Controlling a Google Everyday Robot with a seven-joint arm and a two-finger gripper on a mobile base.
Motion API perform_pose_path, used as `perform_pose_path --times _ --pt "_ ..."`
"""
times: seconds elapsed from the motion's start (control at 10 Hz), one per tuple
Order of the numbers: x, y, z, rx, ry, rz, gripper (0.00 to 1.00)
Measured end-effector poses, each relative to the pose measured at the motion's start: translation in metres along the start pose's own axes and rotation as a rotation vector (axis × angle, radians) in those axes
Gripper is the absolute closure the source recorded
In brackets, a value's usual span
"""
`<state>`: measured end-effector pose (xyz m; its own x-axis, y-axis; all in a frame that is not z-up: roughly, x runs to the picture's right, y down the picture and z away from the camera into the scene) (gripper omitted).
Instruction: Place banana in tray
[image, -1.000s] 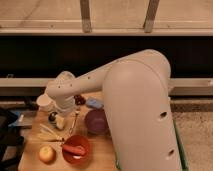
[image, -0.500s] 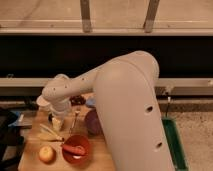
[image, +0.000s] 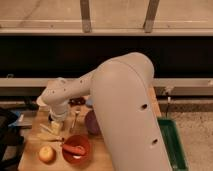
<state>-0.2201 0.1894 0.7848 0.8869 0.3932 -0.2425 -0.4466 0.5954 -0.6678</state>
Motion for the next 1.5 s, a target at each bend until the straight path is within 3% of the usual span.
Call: perform_pose_path --times 0.8,1.1,1.2,1.5 --pt "0.006 0.026 0.041 -0.107 0.000 0.007 0.26" --pt "0.004 0.034 0.050 -0.111 0.003 0.011 0.27" --pt "0.004 0.034 0.051 -0.104 0.005 0.008 0.30" --pt "0.005 0.031 0.048 -0.098 0.006 0.004 0.61"
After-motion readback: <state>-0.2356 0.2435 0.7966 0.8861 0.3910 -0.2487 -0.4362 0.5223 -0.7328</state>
